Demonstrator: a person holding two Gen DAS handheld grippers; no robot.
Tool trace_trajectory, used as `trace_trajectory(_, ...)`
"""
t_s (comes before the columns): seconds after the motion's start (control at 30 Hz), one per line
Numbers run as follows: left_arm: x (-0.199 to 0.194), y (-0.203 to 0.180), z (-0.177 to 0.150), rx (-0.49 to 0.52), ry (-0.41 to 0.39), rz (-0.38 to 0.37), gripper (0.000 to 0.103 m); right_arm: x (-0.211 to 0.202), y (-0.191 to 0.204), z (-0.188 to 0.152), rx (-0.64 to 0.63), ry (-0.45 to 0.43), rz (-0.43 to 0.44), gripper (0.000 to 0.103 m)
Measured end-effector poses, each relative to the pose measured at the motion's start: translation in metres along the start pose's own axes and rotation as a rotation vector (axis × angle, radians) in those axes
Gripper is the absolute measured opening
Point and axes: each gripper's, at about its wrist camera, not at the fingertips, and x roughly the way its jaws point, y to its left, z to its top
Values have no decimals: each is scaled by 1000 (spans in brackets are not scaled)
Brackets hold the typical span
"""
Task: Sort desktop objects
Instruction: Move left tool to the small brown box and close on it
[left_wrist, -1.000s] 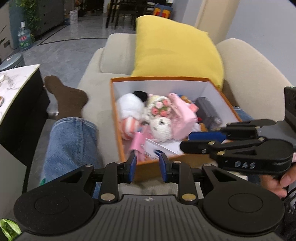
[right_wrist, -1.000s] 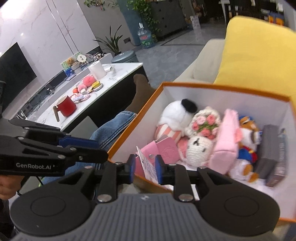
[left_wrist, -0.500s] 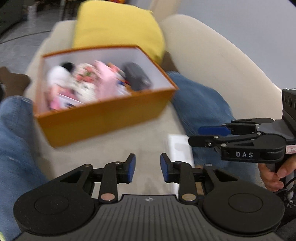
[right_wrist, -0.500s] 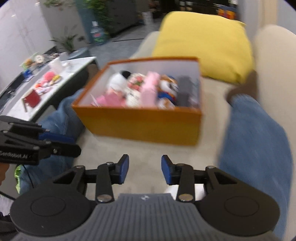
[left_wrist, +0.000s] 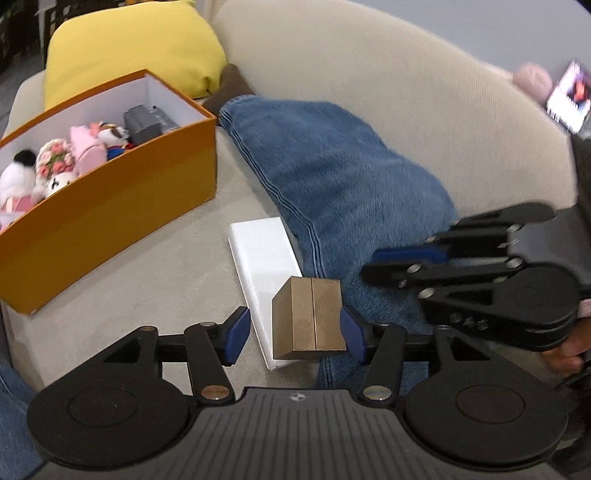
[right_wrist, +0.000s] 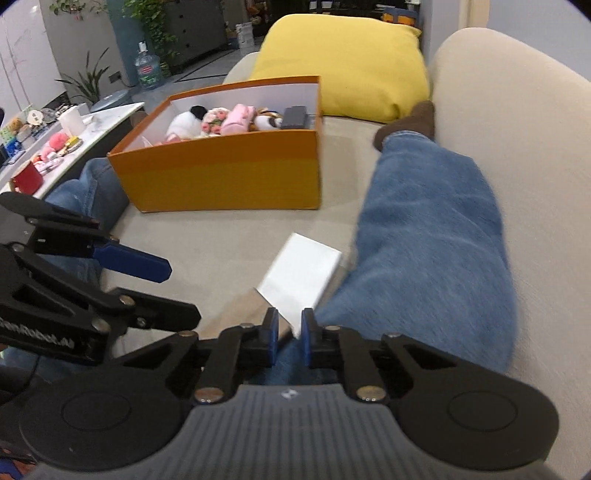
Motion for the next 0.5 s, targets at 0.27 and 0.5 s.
trace_trajectory(0.27, 31, -22, 5, 59, 70, 14, 68, -14, -20, -16, 79, -59, 21, 11)
trace_trajectory(0.5, 50, -27, 8, 68, 120, 52, 68, -15, -27, -21, 113, -77, 53, 11)
